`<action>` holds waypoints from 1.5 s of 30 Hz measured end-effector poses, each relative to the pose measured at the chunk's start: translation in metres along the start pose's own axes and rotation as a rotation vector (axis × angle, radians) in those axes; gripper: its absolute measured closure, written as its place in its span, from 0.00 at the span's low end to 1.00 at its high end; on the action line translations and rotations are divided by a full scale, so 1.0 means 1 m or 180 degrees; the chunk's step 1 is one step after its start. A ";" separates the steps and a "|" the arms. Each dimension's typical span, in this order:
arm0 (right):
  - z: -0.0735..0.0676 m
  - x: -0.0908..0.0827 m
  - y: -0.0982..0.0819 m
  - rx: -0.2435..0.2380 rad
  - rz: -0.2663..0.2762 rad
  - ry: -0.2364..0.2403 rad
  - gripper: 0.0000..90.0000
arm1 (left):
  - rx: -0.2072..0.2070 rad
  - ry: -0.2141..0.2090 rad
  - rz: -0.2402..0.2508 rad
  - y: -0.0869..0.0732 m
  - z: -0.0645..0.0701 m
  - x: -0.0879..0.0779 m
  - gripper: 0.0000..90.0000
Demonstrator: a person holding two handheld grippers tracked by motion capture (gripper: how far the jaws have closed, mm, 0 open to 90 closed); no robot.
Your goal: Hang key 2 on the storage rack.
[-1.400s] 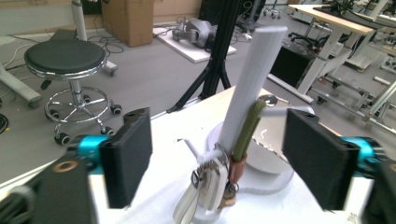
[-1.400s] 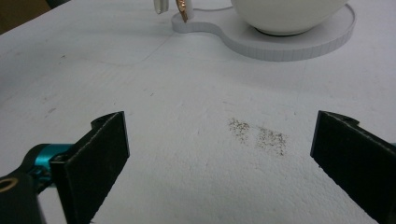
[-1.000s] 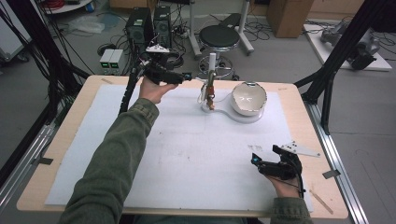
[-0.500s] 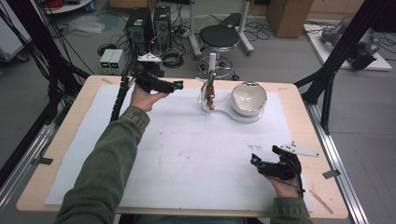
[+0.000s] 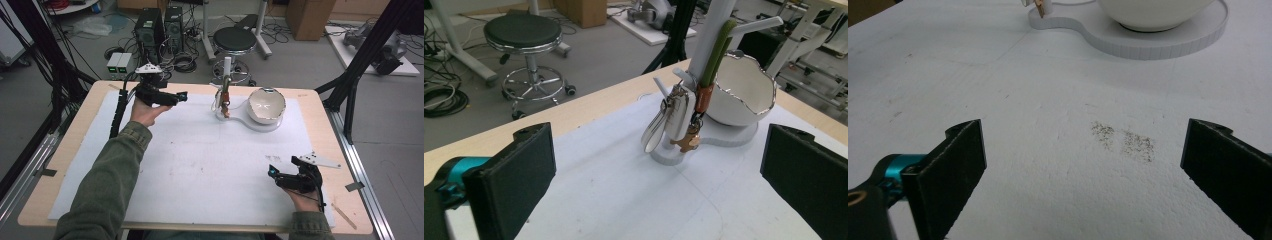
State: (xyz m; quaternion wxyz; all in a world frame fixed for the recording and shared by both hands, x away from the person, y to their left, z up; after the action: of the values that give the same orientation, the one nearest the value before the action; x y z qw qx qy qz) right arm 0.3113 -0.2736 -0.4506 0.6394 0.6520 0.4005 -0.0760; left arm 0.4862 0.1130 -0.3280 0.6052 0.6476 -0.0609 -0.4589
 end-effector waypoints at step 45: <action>-0.003 0.001 0.000 -0.0079 -0.0005 -0.0041 0.04 | -0.0244 0.0305 0.0098 -0.102 -0.019 -0.067 0.02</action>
State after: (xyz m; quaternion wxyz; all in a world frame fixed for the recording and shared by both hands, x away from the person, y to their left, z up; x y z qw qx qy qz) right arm 0.3103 -0.2704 -0.4510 0.6499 0.6431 0.3978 -0.0758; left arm 0.4120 0.1959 -0.3819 0.6388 0.6442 -0.0241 -0.4200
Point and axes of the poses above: each handheld gripper's, and its own axes: x roughly forward along the jaws, y roughly out of its top, z roughly to its right, the point moved 6 cm from there along x, roughly forward along the jaws, and after that the axes turned 9 degrees about -z, right-handed, at the moved point
